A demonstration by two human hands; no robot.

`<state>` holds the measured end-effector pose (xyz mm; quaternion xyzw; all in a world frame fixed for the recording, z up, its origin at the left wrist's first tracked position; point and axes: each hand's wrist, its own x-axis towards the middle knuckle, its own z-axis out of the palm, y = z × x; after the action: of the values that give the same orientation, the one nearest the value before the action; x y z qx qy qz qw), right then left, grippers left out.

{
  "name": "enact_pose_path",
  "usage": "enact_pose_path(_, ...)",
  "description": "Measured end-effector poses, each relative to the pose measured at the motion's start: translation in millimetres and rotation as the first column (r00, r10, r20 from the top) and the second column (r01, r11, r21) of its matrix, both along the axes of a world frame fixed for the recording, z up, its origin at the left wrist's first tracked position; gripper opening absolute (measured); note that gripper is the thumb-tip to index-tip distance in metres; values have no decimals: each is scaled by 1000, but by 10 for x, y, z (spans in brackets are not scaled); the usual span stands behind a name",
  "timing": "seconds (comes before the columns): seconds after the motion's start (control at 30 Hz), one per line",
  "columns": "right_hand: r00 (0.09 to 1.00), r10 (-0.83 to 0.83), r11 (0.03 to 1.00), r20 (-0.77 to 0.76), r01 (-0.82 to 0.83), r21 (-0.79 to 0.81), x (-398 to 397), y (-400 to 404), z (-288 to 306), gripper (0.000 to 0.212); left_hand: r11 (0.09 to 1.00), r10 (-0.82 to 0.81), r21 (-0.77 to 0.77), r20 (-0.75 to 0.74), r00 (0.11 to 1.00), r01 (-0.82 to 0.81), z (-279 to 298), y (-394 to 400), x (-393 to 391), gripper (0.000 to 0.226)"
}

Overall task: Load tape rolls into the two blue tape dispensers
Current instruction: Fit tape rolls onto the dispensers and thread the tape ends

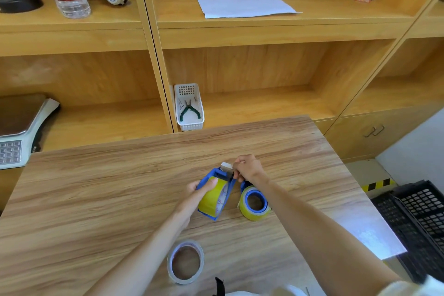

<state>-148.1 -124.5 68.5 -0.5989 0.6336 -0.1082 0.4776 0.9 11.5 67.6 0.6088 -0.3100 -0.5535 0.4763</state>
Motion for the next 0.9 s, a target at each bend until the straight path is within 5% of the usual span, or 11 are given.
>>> enact_pose_path(0.43,995,19,999,-93,-21,-25,21,-96,28,19,968,-248,-10,-172,953,250,14,98,121,35)
enact_pose_path(0.6,1000,4,998,0,-4,63,14,-104,40,24,990,-81,111,-55,995,87,70,20,97,42)
enact_pose_path(0.73,1000,-6,998,-1,6,61,26,-100,14,24,998,-29,62,-10,1000,29,69,17,93,42)
enact_pose_path(0.9,994,-55,998,-98,53,-17,26,-99,-10,32,986,-163,8,-127,978,166,24,43,107,35)
